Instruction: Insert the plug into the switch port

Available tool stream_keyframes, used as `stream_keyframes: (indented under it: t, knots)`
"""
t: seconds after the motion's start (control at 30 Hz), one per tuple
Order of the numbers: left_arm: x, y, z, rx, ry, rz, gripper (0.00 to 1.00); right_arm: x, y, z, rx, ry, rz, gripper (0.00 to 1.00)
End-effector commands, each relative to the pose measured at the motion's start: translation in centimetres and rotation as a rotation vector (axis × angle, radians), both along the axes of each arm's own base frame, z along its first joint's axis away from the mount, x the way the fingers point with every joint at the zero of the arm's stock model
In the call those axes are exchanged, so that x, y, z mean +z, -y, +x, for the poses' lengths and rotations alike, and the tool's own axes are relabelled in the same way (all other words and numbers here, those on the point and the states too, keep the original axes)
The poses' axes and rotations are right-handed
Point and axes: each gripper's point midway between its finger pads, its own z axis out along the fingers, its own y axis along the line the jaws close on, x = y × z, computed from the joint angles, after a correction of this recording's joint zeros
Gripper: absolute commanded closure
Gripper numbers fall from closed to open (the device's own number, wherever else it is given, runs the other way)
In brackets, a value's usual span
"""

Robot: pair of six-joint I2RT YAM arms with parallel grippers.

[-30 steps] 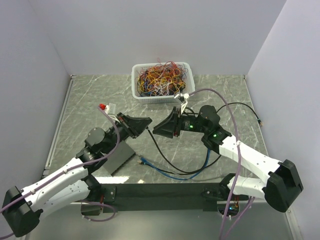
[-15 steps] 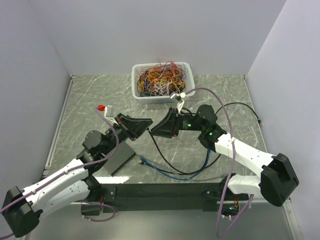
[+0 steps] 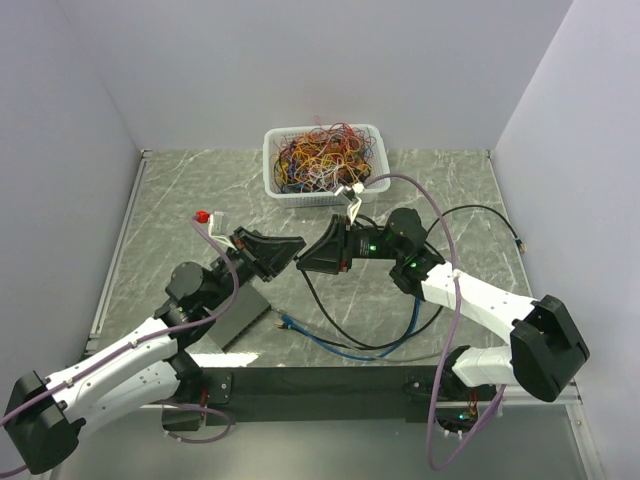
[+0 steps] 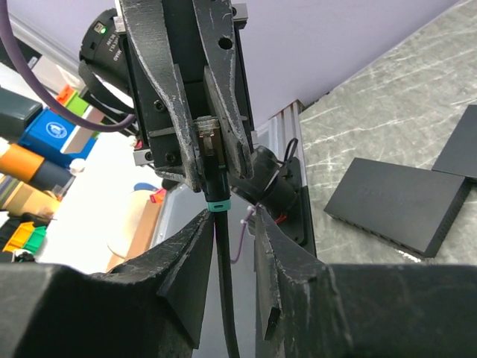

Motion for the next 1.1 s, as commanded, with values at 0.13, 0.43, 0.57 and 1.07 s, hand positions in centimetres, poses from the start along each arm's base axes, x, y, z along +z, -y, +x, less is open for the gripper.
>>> stream_keyframes:
  t: [0.13,0.43,0.57,1.07]
  knots:
    - [0.6,0.2,-0.5,-0.014,0.026,-0.015,0.99,4.2,-0.3,-0.6,0.032,0.089,0.112,0.64]
    - [0.0,0.0,0.3,0.027,0.012,0.008,0.99,4.4,-0.3,-1.4,0.052,0.111,0.114,0.65]
    - [0.0,0.2,0.1,0.014,0.013,-0.002,0.99,4.3,-0.5,-1.1,0.039,0.108,0.108,0.72]
    - [-2.3,-0.1,1.1,0.064,-0.050,0.098,0.53,2.7,-0.8,-0.5,0.015,0.078,0.073,1.00]
